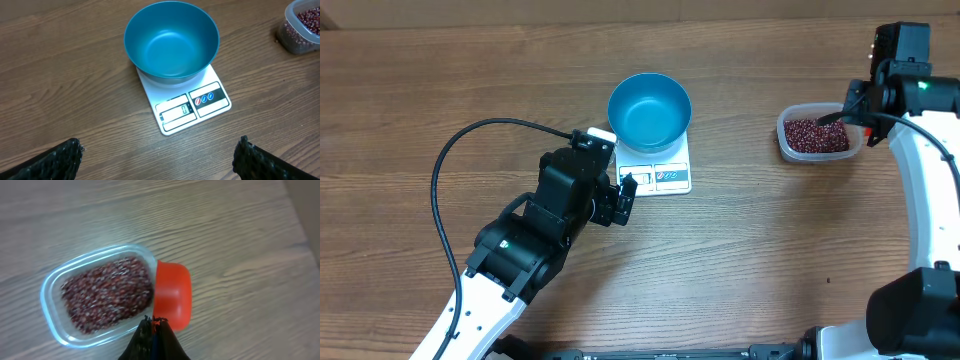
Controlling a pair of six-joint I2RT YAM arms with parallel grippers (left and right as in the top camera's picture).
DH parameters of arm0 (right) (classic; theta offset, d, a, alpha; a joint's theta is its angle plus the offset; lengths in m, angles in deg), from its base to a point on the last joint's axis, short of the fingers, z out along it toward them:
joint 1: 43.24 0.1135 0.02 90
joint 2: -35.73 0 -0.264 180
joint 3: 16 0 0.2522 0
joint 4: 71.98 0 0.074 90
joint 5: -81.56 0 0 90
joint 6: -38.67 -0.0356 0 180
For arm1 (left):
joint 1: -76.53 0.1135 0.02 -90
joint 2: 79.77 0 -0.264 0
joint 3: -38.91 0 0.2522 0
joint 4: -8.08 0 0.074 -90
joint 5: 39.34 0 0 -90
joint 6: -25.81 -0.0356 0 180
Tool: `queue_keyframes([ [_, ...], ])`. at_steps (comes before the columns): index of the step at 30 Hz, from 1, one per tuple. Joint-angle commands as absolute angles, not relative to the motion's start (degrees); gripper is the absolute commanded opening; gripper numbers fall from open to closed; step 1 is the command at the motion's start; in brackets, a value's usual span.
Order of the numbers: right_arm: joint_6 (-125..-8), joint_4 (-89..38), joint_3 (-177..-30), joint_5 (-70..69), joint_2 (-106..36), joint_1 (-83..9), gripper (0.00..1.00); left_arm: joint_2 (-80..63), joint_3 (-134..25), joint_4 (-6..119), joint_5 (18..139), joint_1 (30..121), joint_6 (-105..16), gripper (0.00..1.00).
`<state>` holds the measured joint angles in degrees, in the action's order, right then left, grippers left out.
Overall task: Scoop item into bowl and weigh 150g on scale
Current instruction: 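Move the right gripper with the red scoop toward the bean tub, then lower the red scoop into the beans with the right gripper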
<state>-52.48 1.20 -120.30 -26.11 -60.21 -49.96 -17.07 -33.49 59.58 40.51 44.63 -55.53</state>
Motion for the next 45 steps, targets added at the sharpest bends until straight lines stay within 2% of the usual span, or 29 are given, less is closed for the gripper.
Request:
queue_keyframes([
  [1,-49.31,0.85,-121.7,-21.74,-62.38,-49.91,0.04,-16.76,-33.4,59.53,39.74,44.3,-55.37,0.99],
  [21,-49.31,1.83,-121.24,-21.17,-69.83,-49.85,0.04,-16.76,-33.4,59.53,39.74,44.3,-55.37,0.99],
  [45,-49.31,1.64,-119.01,-17.07,-70.81,-49.85,0.04,-16.76,-33.4,59.53,39.74,44.3,-55.37,1.0],
])
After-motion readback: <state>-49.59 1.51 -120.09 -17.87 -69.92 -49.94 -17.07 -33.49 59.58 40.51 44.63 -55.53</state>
